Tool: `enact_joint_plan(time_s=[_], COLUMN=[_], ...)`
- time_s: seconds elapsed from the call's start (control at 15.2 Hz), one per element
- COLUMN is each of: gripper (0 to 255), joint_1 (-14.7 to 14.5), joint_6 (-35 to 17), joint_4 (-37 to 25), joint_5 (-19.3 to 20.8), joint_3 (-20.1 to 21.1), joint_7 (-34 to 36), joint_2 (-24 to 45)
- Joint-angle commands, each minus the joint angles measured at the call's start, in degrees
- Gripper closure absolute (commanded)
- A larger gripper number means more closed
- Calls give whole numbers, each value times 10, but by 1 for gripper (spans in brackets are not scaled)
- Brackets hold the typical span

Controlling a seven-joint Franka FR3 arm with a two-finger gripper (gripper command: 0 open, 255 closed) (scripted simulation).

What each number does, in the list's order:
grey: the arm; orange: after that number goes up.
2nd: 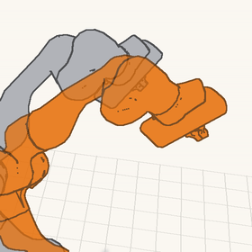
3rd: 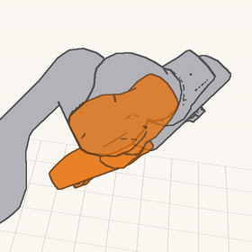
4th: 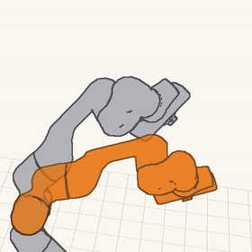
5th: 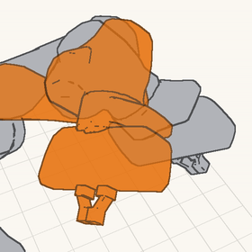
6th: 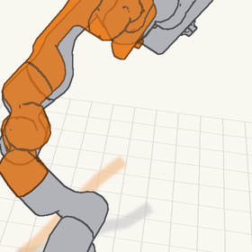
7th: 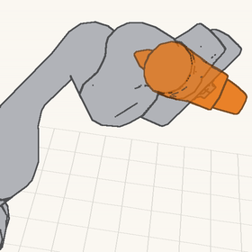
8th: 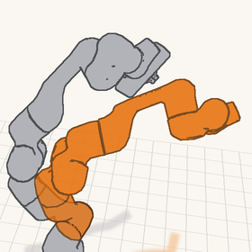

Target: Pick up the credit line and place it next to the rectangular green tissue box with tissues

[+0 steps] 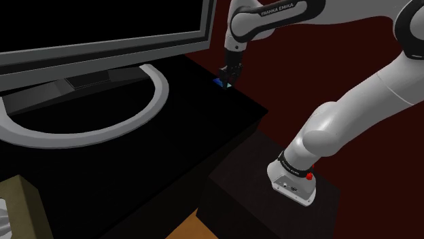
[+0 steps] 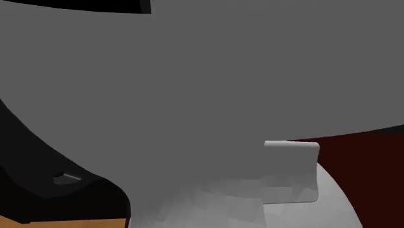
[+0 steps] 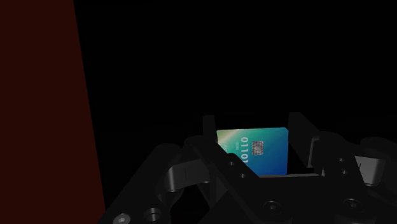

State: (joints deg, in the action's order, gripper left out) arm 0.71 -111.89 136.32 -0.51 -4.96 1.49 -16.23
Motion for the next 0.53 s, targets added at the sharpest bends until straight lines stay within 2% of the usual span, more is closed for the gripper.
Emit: enact_joint_plan(time_s=[0.0, 0.46], gripper=[255, 255], joint_1=[0, 0], joint_6=[18, 74], joint_4=[-11, -52], joint_5=[0, 1], joint_3=[0, 2], joint_7=[1, 3], joint_2=[-7, -22])
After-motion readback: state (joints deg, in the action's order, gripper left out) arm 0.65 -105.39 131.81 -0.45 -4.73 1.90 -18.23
